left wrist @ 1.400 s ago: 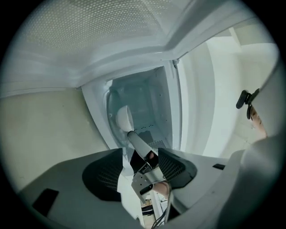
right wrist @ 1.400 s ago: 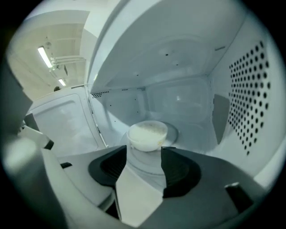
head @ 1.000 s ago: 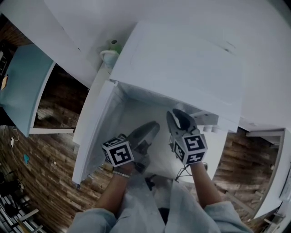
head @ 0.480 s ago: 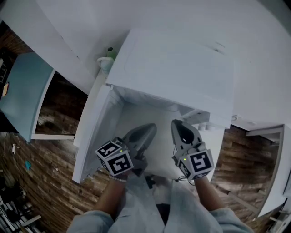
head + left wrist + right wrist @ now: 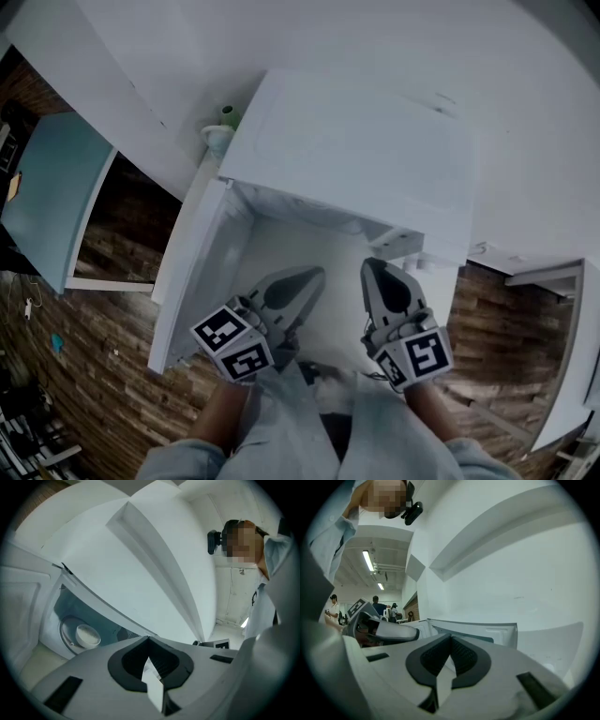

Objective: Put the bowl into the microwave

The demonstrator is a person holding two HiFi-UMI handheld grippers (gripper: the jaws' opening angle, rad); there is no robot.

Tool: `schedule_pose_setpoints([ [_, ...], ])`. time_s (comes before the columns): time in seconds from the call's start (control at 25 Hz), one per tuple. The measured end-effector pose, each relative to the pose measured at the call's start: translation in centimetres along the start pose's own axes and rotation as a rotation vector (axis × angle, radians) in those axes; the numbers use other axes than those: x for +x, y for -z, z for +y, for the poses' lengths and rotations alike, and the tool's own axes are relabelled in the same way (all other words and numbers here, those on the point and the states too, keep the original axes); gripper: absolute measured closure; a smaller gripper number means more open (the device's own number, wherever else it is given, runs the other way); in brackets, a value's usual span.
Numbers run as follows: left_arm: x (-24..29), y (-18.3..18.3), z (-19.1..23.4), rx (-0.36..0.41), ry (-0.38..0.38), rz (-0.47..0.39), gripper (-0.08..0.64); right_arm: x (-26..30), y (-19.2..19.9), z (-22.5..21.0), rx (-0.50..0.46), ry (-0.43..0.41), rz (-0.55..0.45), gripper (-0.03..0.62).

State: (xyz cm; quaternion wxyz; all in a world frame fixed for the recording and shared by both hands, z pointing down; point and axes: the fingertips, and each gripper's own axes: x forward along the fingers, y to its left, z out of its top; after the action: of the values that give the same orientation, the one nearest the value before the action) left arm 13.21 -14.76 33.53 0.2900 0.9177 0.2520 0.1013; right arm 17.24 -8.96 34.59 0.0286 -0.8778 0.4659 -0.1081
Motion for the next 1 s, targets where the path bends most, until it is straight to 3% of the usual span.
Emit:
schedule_pose_setpoints([
  [0.44, -0.6, -0.6, -1.3, 0.086, -0.033, -0.002, 0.561, -0.1, -0.8, 2.1, -0.029, -0.095, 0.007, 0.591],
  [0.76, -0.3, 0.2, -1.3, 0.081, -0.043, 0.018, 0.561, -0.1, -0.6, 2.0, -0.081, -0.103, 0.034, 0.591],
  [1.0, 0.0, 0.5, -1.1, 0.081, -0.045, 0.033, 0.561, -0.1, -0.3, 2.2, -0.066, -0.111, 0.042, 0.591],
])
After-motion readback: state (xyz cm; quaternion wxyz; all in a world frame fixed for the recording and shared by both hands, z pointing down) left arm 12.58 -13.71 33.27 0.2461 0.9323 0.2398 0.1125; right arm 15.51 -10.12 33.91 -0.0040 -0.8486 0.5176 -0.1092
